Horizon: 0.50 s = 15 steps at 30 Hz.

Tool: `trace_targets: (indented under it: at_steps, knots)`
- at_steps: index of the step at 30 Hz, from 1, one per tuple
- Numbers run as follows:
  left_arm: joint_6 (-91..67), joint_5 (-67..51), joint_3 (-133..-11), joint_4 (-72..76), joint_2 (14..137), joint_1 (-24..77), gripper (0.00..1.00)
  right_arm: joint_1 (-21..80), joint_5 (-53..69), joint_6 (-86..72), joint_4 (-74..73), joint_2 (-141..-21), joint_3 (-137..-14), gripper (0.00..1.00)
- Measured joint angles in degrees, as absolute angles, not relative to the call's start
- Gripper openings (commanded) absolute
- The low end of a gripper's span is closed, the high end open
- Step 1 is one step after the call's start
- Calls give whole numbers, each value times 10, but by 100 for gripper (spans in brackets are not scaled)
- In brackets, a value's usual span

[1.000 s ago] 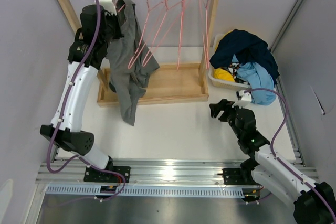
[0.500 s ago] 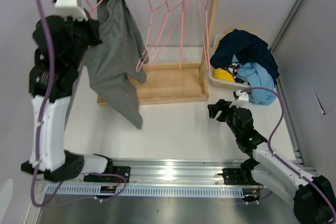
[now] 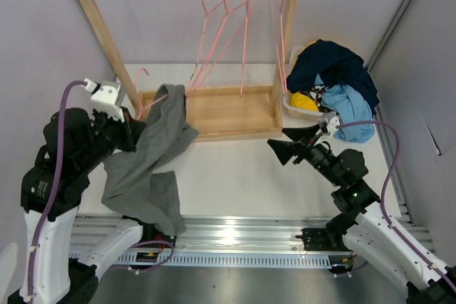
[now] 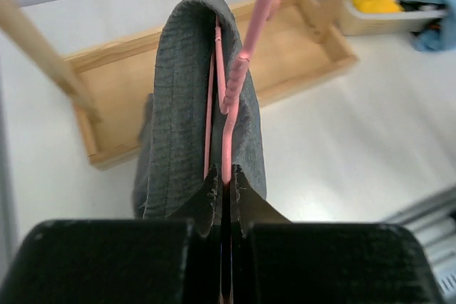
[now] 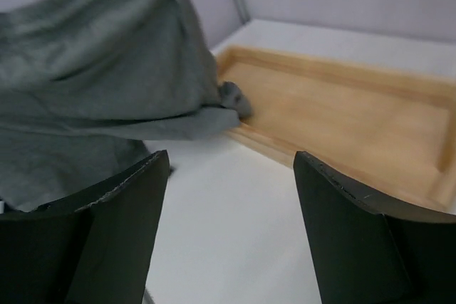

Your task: Remove the shorts from the hanger

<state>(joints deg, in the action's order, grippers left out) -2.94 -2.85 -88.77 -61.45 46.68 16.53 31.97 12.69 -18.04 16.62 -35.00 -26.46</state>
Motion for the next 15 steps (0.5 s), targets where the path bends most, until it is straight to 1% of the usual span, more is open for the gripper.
trace_targets:
  at_steps: [2,6,10,15]
  knots:
    - [-31,-77,-888,-627,454,170,0,334,158,-176,171,-353,-289,78]
    - [-36,-205,-885,-607,425,176,0,381,187,-161,173,-376,-340,78]
    - [-51,-331,-881,-572,416,177,0,437,176,-134,170,-393,-359,78]
    - [-77,-429,-881,-546,423,186,0,491,126,-95,157,-402,-359,78]
